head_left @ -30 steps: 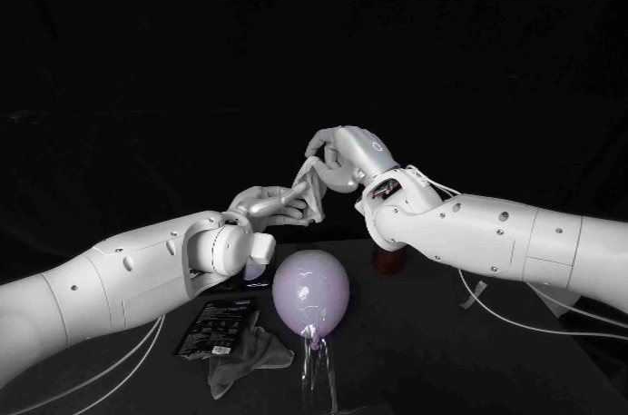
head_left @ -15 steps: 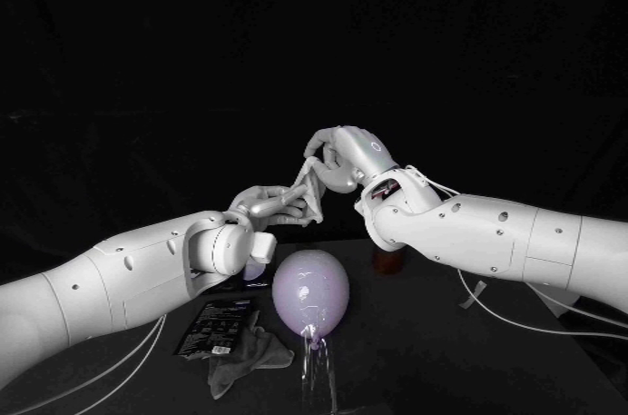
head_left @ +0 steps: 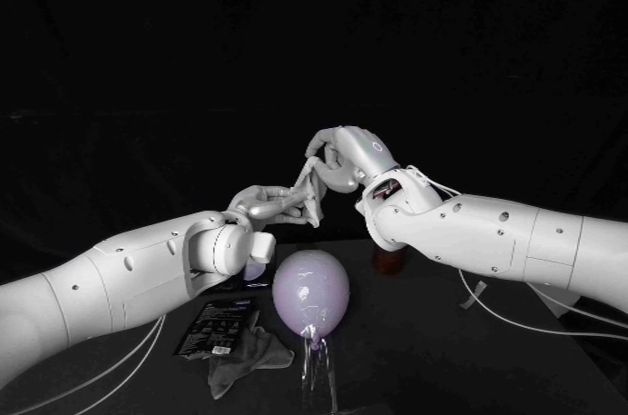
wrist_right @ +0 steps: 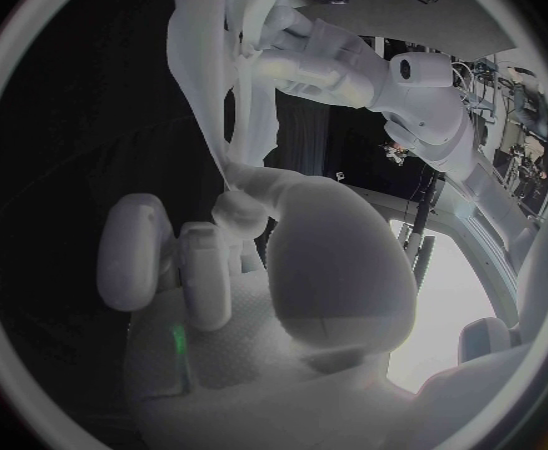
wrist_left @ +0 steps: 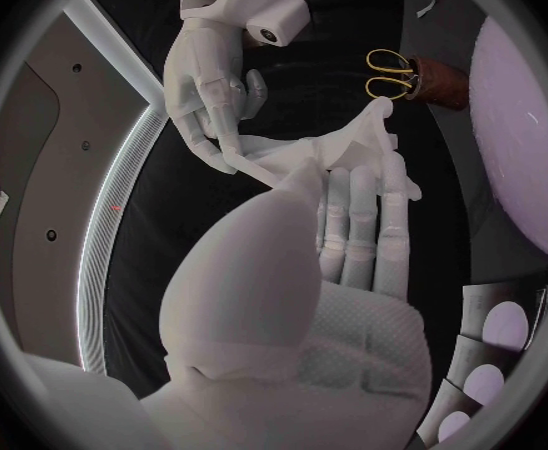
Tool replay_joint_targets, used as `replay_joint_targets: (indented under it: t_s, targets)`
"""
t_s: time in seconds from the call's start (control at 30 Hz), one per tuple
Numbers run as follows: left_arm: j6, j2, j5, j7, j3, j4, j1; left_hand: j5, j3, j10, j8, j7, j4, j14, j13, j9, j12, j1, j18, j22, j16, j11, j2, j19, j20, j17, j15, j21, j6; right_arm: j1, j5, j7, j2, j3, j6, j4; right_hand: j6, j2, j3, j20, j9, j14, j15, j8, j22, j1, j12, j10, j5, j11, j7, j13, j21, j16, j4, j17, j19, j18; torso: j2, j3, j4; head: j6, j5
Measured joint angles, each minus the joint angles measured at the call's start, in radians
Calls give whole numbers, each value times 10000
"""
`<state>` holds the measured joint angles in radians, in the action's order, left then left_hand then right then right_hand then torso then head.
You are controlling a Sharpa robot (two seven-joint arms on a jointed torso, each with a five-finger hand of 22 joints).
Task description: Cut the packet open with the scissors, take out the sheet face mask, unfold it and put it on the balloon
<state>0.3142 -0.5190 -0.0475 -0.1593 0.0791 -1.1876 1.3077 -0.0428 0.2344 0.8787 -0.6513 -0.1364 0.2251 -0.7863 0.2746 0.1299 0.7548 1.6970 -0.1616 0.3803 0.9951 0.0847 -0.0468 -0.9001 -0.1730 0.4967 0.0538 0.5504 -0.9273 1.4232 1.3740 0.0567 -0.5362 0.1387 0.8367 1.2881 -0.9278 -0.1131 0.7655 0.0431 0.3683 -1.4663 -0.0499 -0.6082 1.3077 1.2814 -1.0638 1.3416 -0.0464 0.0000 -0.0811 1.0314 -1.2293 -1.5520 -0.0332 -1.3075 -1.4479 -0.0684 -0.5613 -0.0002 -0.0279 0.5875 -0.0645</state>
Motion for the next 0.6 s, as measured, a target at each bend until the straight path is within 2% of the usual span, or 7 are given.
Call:
replay_joint_targets:
  t_s: [0.07,0.1,0.23,0.33,0.43,0.6]
  targets:
    - [21,-31,16,11,0,-10,0,-36,379,0,163,-69,-175,0,-89,0,-85,46,3,394,-91,0,-62,347,40,-115,0,451,44,0,0,5,-6,0,0,-24,3,0,0,0,1,0,0,0,-2,0,0,0,0,0,-2,5,0,-2,0,0,0,0,0,0,0,0,-6]
    - [25,-46,22,16,0,-14,0,-46,691,37,273,-89,-286,-22,-151,3,-124,-49,3,730,-133,37,-188,654,72,-192,22,835,22,1,0,6,-9,0,1,-37,4,0,0,0,2,0,0,0,-3,0,0,0,1,0,-2,5,0,-15,0,-1,0,0,0,0,0,0,-7]
    - [30,-108,55,32,0,-30,0,-79,1441,65,576,-108,-616,-38,-262,52,-150,-460,4,1467,-132,64,-384,1300,94,-339,37,1694,2,6,0,13,-30,0,1,-78,9,-2,43,1,2,0,0,-1,-4,-1,0,0,3,1,-1,20,1,-38,43,-7,1,0,-1,0,0,11,-28]
    - [22,-171,88,53,0,-41,0,-111,1747,62,713,-151,-763,-39,-298,59,-150,-674,7,1688,-133,67,-442,1538,85,-392,37,1950,44,9,0,21,-53,0,2,-105,12,-3,43,1,2,0,0,-1,-3,-3,0,-1,4,1,0,21,1,-38,44,-7,1,0,-2,0,2,24,-35]
    - [-6,-235,138,84,1,-56,0,-117,1967,-33,828,-212,-883,3,-331,68,-200,-801,6,1816,-133,162,-496,1706,27,-427,78,2047,104,14,-1,28,-71,-1,2,-122,13,-16,43,1,1,0,0,-1,-1,-15,0,-1,5,1,0,20,2,-38,44,-7,1,-1,-2,-1,5,28,-36]
    - [-63,-308,215,126,3,-60,0,-117,2189,-65,867,-214,-968,36,-343,63,-200,-998,8,1882,-133,194,-405,1843,-45,-447,111,2108,107,19,-1,34,-86,-1,2,-132,22,-16,43,1,-2,0,0,-2,1,-15,1,-2,7,2,-7,19,8,-37,45,-6,2,0,-2,-5,6,29,-37]
